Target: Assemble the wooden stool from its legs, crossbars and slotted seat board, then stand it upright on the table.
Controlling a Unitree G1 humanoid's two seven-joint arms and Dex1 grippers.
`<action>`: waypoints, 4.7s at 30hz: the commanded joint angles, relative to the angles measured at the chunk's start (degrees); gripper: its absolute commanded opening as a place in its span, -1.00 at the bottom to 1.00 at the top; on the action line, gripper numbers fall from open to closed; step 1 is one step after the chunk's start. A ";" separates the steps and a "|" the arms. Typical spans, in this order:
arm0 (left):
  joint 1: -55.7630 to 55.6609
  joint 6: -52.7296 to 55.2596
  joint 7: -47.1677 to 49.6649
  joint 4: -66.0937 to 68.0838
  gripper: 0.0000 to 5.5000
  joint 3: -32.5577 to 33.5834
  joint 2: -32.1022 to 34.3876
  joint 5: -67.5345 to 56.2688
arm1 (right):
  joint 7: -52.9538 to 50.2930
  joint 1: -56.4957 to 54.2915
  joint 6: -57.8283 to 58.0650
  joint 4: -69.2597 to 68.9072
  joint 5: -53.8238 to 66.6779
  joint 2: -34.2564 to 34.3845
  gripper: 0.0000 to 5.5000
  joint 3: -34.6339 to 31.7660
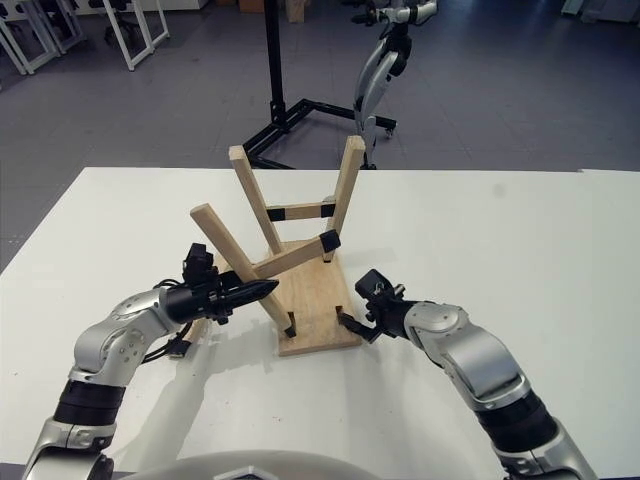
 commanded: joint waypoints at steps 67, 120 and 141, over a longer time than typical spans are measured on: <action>7.46 -35.04 -5.88 19.12 -0.25 -30.24 15.06 34.65 | 0.54 0.58 3.43 6.68 1.31 10.21 0.53 -10.88; -20.48 15.35 65.00 -41.01 0.78 9.61 7.68 -64.61 | -11.63 5.43 1.74 6.12 -3.08 23.81 0.53 -10.04; -8.95 7.03 54.30 -36.17 0.78 -1.10 3.55 -39.88 | -12.05 6.53 2.30 5.18 -2.94 24.35 0.53 -9.47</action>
